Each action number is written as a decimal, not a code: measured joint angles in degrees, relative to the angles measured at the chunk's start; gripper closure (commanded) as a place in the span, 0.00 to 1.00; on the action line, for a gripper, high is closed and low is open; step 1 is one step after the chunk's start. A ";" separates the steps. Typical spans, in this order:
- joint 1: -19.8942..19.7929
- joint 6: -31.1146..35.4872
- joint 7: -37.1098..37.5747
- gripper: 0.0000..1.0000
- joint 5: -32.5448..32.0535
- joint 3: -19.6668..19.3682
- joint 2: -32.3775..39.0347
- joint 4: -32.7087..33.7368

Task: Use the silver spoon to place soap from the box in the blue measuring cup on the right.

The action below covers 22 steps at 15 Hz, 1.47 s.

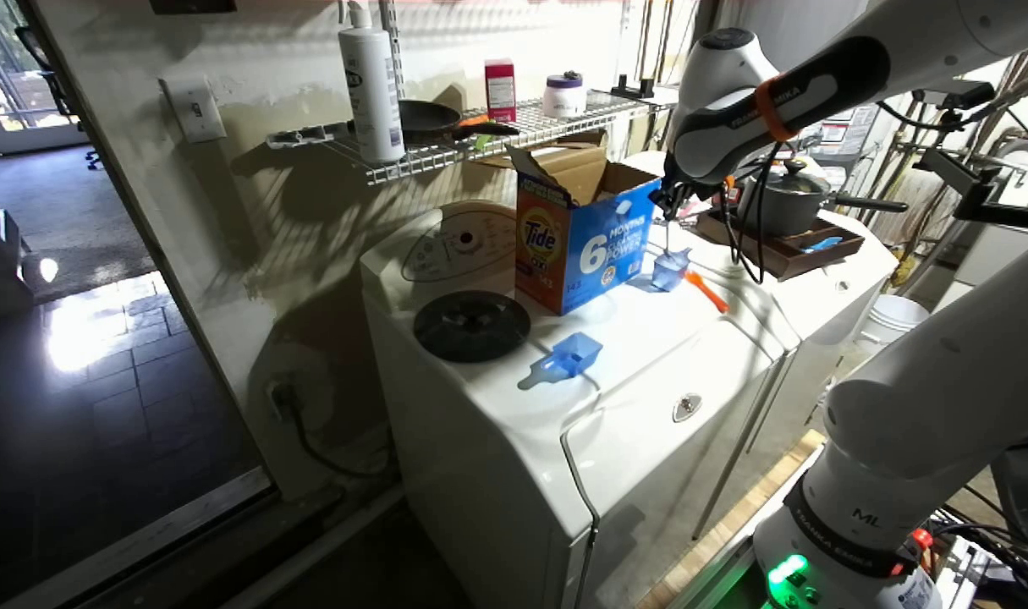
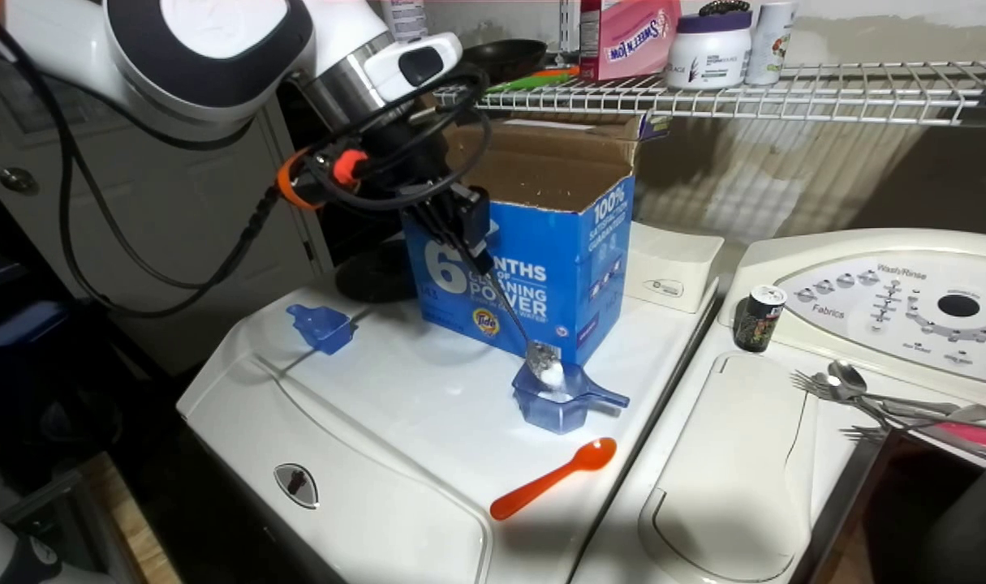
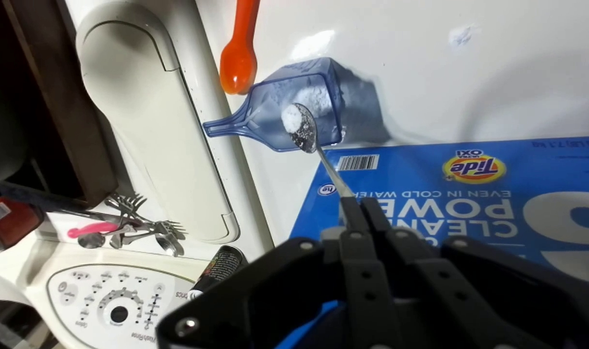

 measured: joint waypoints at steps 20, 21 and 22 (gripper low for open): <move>-0.91 -0.42 -3.55 0.99 5.19 -0.29 -2.87 0.78; -1.10 -0.70 -3.55 0.99 4.46 0.21 -3.06 0.78; -1.31 -0.97 -3.48 0.99 3.52 0.76 -3.24 0.79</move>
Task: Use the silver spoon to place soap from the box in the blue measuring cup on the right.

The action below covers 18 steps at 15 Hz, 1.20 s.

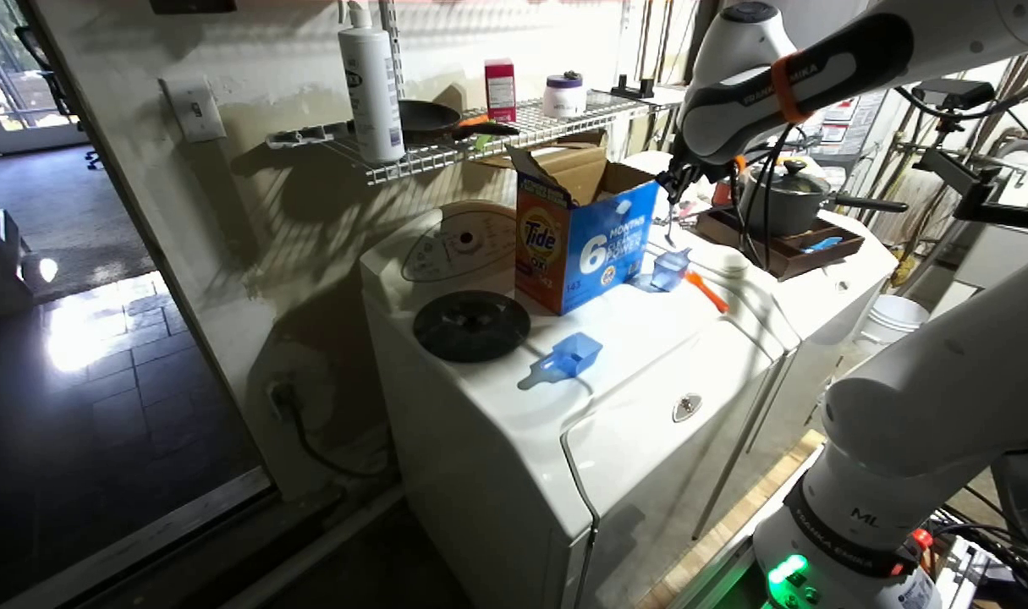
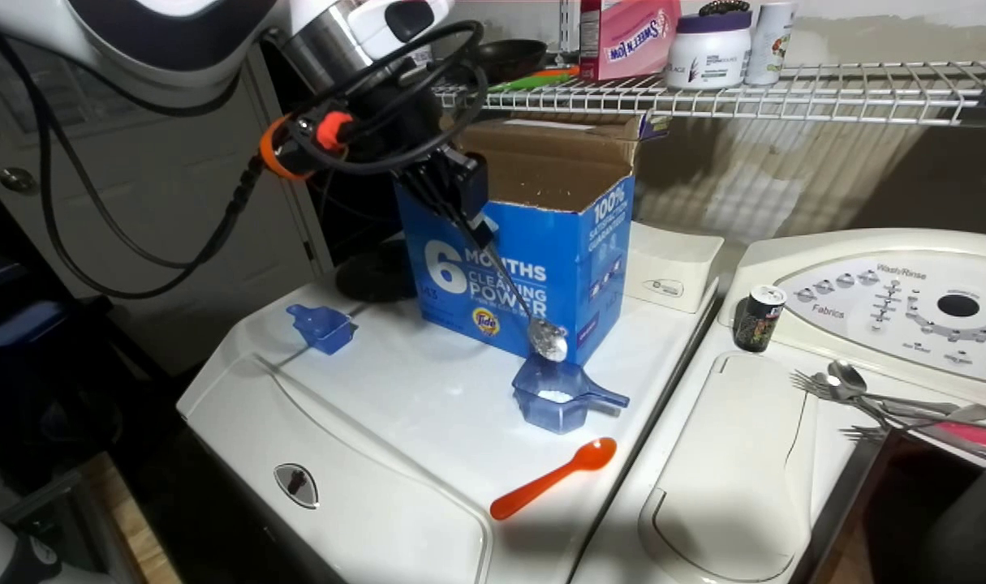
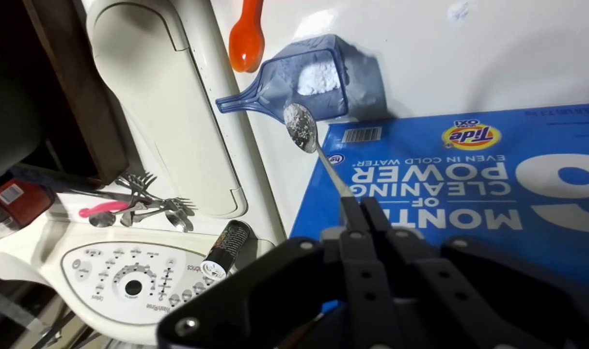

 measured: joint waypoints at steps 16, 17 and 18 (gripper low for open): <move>0.10 -20.45 3.86 0.99 -24.85 9.76 -7.95 4.76; 0.54 -21.11 3.86 0.99 -25.92 9.98 -8.48 5.09; 1.08 -21.75 3.86 0.99 -27.00 10.12 -8.94 5.55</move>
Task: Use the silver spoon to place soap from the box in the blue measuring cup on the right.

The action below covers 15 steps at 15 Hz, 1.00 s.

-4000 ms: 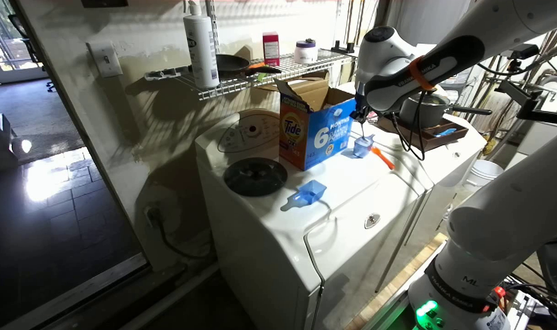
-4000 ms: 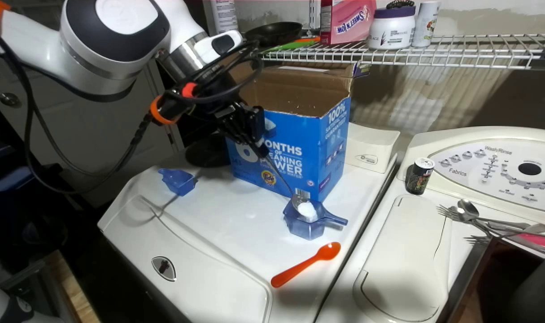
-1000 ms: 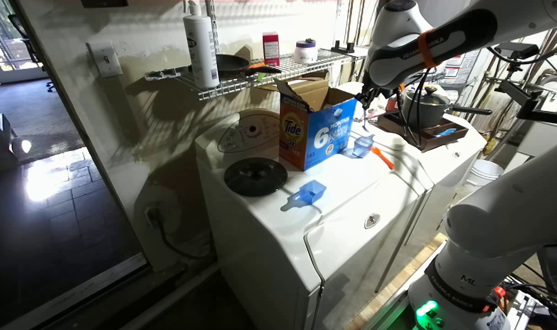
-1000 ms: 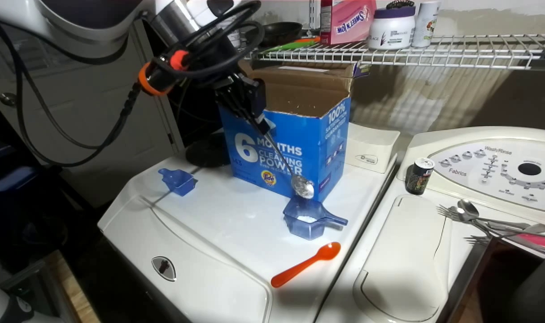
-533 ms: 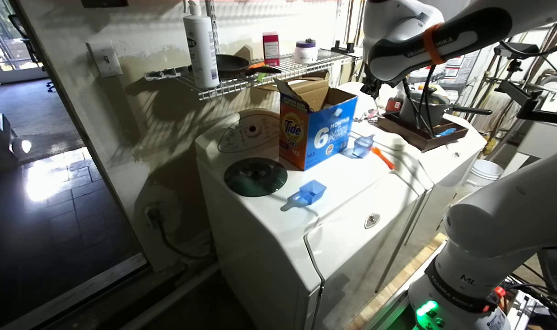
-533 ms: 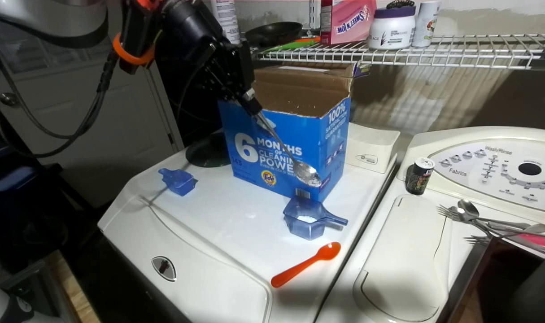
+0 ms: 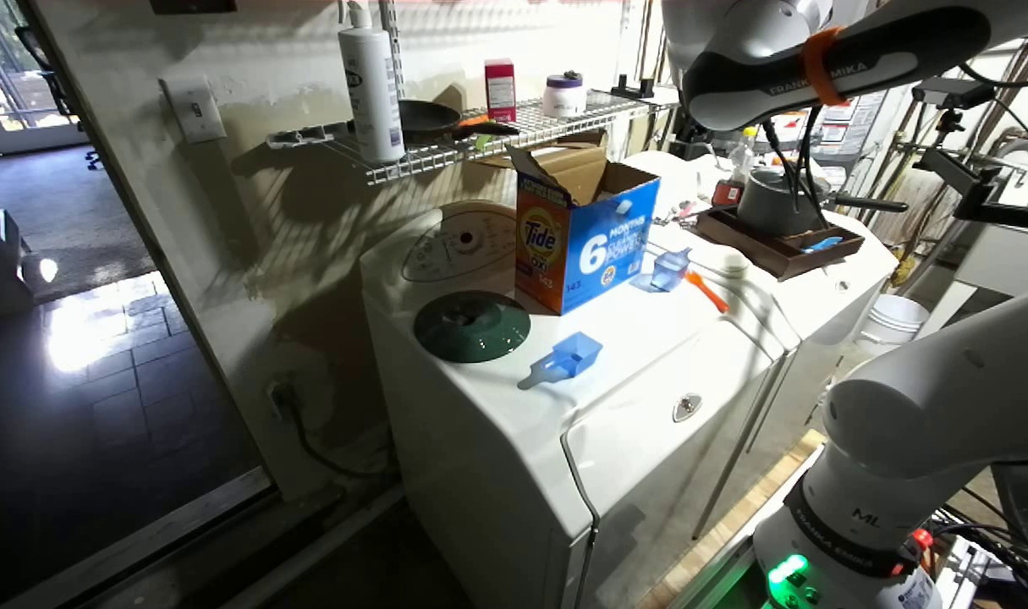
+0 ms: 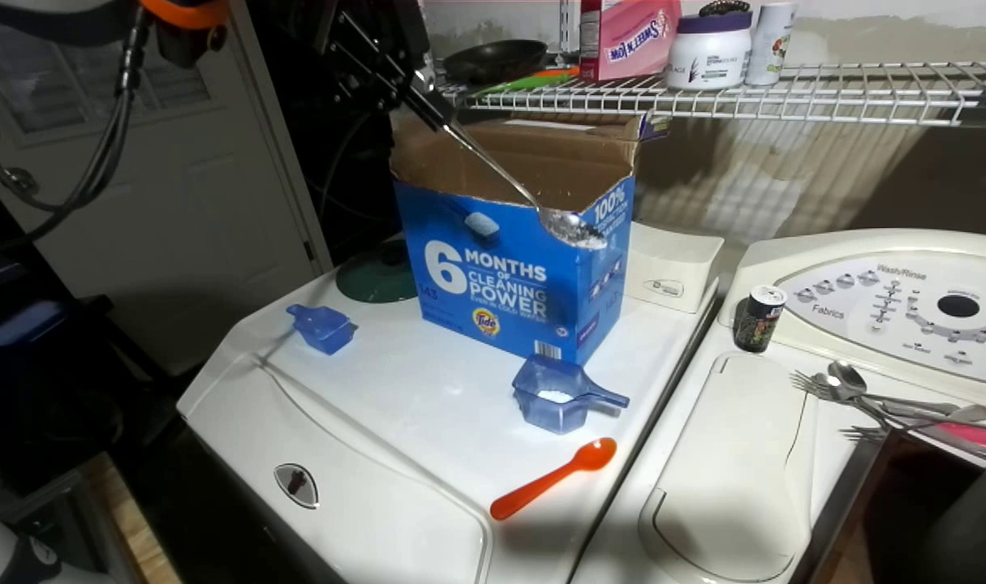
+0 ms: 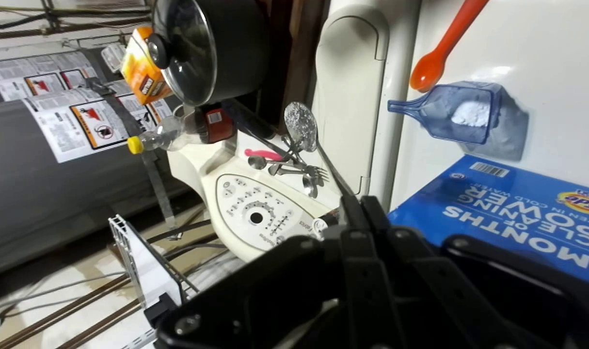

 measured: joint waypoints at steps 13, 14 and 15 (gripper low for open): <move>8.44 -0.72 -0.01 0.99 -3.68 0.92 2.90 9.45; 9.06 -0.71 -0.01 0.99 -3.20 0.92 3.70 10.15; 9.65 -0.70 -0.05 0.99 -2.39 0.90 4.55 10.92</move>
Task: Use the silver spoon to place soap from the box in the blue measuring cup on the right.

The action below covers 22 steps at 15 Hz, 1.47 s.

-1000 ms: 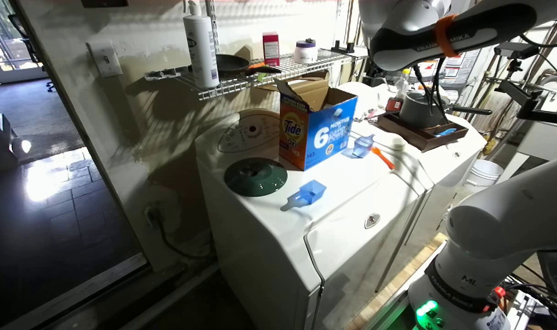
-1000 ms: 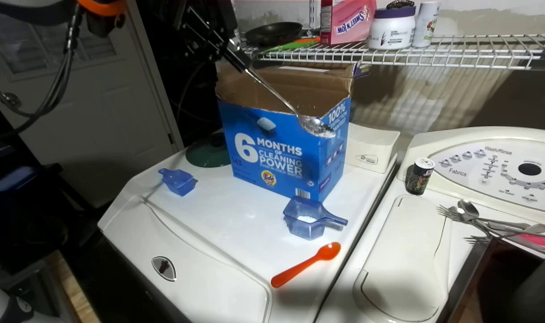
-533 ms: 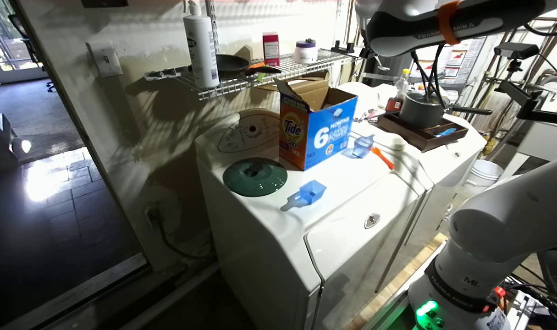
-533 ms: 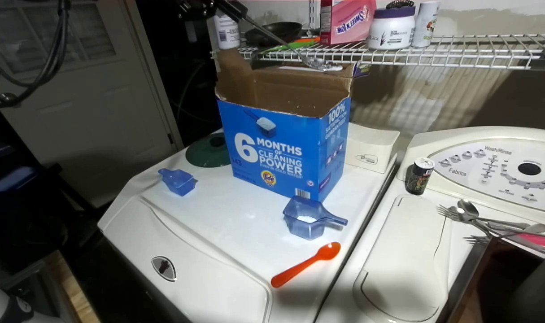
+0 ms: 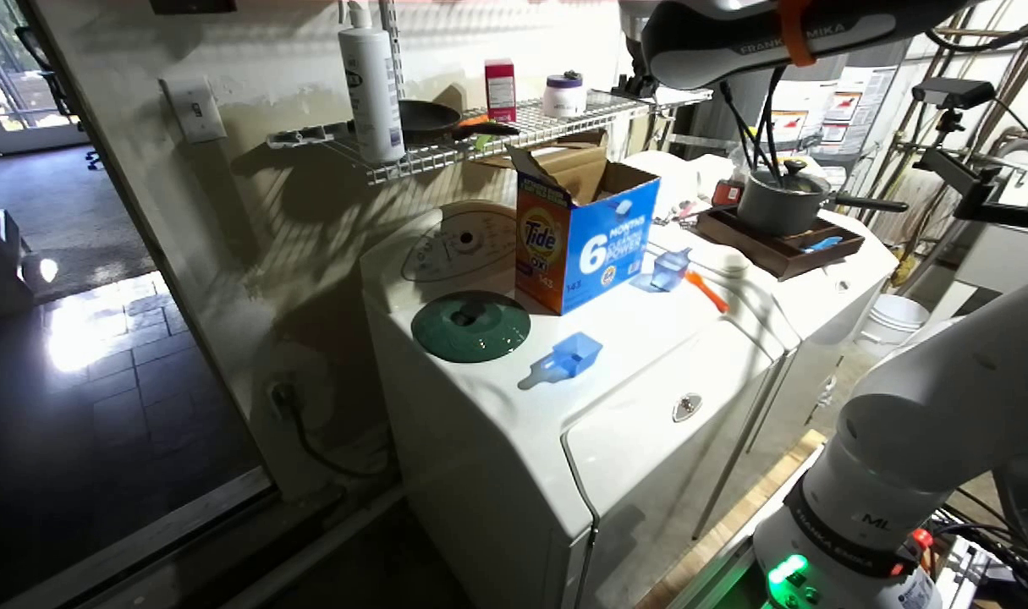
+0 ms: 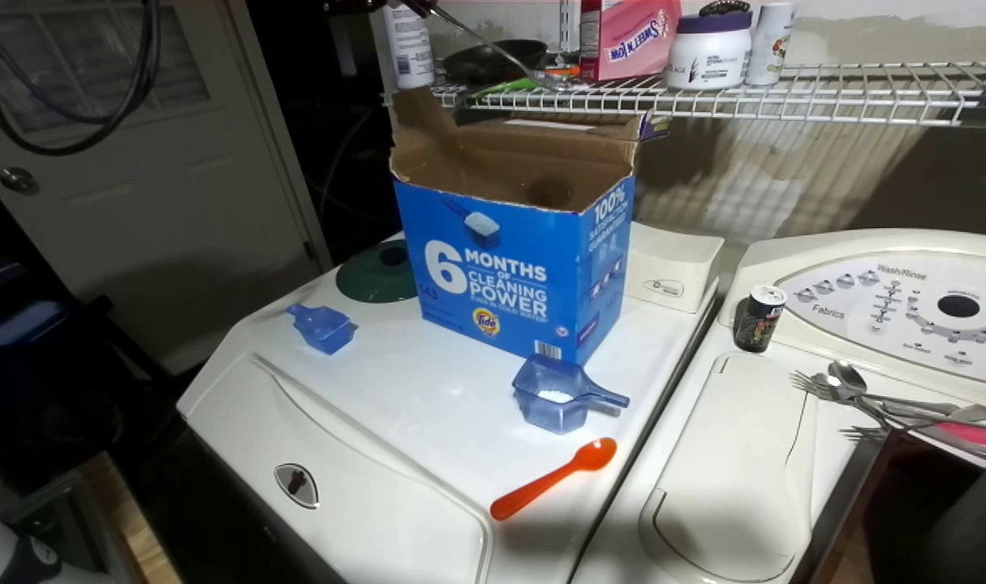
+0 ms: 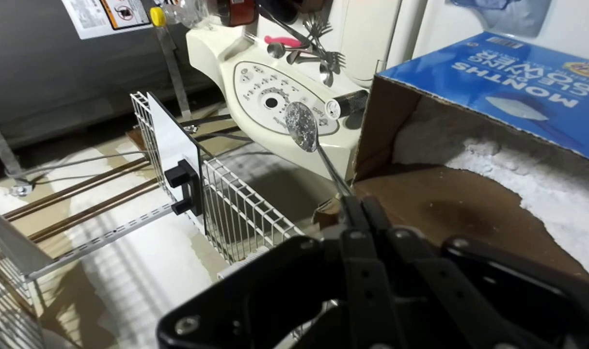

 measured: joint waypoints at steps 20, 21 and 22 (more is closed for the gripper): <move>1.35 6.51 -13.92 0.99 40.36 -5.72 15.47 9.64; 1.30 6.51 -15.27 0.99 42.75 -6.20 15.95 9.75; 1.23 6.46 -16.51 0.99 44.89 -6.68 16.42 9.92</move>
